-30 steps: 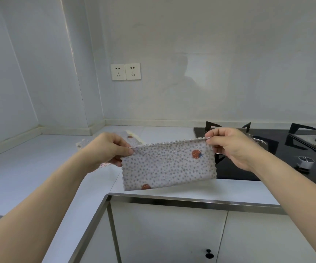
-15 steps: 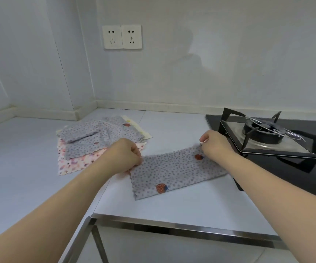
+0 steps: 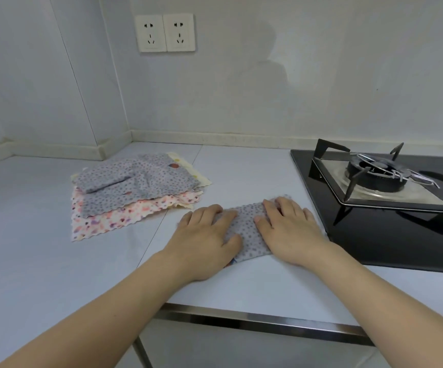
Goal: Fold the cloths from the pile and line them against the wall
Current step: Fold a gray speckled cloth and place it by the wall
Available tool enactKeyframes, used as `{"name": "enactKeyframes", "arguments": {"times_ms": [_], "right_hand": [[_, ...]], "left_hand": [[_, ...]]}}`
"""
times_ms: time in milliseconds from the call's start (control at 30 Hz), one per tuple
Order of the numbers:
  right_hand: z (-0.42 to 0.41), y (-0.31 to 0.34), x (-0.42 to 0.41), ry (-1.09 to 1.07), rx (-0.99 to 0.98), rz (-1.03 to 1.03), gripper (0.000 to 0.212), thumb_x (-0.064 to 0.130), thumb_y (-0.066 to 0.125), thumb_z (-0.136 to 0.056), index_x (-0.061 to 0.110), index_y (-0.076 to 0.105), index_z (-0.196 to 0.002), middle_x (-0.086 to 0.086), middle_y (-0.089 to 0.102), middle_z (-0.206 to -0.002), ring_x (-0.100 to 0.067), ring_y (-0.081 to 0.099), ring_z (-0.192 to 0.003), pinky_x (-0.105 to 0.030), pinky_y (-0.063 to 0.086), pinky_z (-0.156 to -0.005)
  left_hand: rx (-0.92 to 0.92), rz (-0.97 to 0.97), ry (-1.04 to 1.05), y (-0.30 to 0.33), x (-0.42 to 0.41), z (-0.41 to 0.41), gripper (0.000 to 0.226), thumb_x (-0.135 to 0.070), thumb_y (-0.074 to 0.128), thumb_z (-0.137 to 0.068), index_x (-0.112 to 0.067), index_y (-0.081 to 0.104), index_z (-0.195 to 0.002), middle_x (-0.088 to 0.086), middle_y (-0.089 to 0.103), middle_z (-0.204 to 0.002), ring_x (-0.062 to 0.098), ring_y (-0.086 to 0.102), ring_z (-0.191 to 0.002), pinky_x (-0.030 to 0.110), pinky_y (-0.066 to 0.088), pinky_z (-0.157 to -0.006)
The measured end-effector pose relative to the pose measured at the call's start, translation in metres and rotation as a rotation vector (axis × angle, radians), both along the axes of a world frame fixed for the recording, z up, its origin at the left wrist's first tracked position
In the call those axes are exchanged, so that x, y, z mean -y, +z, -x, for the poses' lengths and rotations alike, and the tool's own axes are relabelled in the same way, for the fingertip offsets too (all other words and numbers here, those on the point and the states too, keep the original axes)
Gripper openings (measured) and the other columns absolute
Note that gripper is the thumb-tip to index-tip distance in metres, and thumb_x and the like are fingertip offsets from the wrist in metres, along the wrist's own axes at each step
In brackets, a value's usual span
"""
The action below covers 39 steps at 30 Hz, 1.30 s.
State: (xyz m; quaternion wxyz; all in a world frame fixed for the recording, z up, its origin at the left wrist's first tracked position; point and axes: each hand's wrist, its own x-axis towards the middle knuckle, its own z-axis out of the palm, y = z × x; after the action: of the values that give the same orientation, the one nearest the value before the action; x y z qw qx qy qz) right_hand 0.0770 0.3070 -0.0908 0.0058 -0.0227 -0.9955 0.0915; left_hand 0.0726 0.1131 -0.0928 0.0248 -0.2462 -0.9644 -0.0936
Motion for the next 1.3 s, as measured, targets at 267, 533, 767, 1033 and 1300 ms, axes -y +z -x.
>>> {"name": "enactKeyframes", "arguments": {"times_ms": [267, 533, 767, 1033, 1300], "right_hand": [[0.008, 0.001, -0.003, -0.023, 0.064, -0.006, 0.064, 0.055, 0.011, -0.098, 0.026, 0.000, -0.154, -0.008, -0.007, -0.162, -0.027, -0.008, -0.148, -0.045, -0.004, -0.119], [0.013, 0.010, -0.010, 0.035, 0.101, -0.024, 0.067, 0.058, 0.015, -0.098, 0.025, 0.000, -0.154, -0.006, -0.013, -0.161, -0.024, -0.013, -0.148, -0.044, -0.009, -0.118], [-0.058, 0.010, 0.025, 0.297, -0.288, 0.092, 0.036, 0.032, 0.047, -0.093, 0.026, 0.049, -0.129, 0.003, 0.030, -0.140, -0.019, 0.025, -0.129, -0.037, 0.022, -0.111], [-0.129, -0.005, 0.068, 0.582, -0.437, -0.065, 0.029, 0.048, 0.055, -0.075, 0.025, 0.053, -0.092, 0.007, 0.053, -0.096, -0.017, 0.049, -0.089, -0.030, 0.044, -0.075], [-0.145, 0.001, 0.052, 0.565, -0.568, -0.037, 0.010, 0.028, 0.048, -0.084, 0.020, 0.052, -0.079, 0.002, 0.057, -0.074, -0.023, 0.055, -0.068, -0.035, 0.048, -0.060]], "left_hand": [[0.059, 0.050, 0.066, 0.002, 0.010, -0.006, 0.078, -0.069, 0.022, -0.092, -0.028, 0.006, -0.155, -0.004, 0.004, -0.162, 0.015, 0.001, -0.148, 0.040, 0.003, -0.120], [-0.170, -0.008, 0.041, 0.002, 0.032, -0.003, 0.057, -0.035, 0.017, -0.097, -0.018, 0.039, -0.146, 0.000, 0.043, -0.143, 0.026, 0.038, -0.121, 0.036, 0.031, -0.104], [-0.171, -0.279, 0.138, 0.003, 0.052, -0.022, 0.046, -0.009, 0.035, -0.086, -0.008, 0.068, -0.119, 0.010, 0.060, -0.106, 0.033, 0.051, -0.104, 0.033, 0.039, -0.087], [-0.018, -0.291, 0.274, 0.014, 0.066, -0.079, 0.041, -0.008, 0.040, -0.093, -0.013, 0.059, -0.129, 0.005, 0.049, -0.119, 0.027, 0.053, -0.111, 0.038, 0.043, -0.096], [0.233, -0.363, 0.163, 0.041, 0.077, -0.119, 0.056, -0.016, 0.049, -0.083, -0.024, 0.049, -0.138, -0.003, 0.047, -0.135, 0.020, 0.044, -0.124, 0.029, 0.037, -0.100]]}}
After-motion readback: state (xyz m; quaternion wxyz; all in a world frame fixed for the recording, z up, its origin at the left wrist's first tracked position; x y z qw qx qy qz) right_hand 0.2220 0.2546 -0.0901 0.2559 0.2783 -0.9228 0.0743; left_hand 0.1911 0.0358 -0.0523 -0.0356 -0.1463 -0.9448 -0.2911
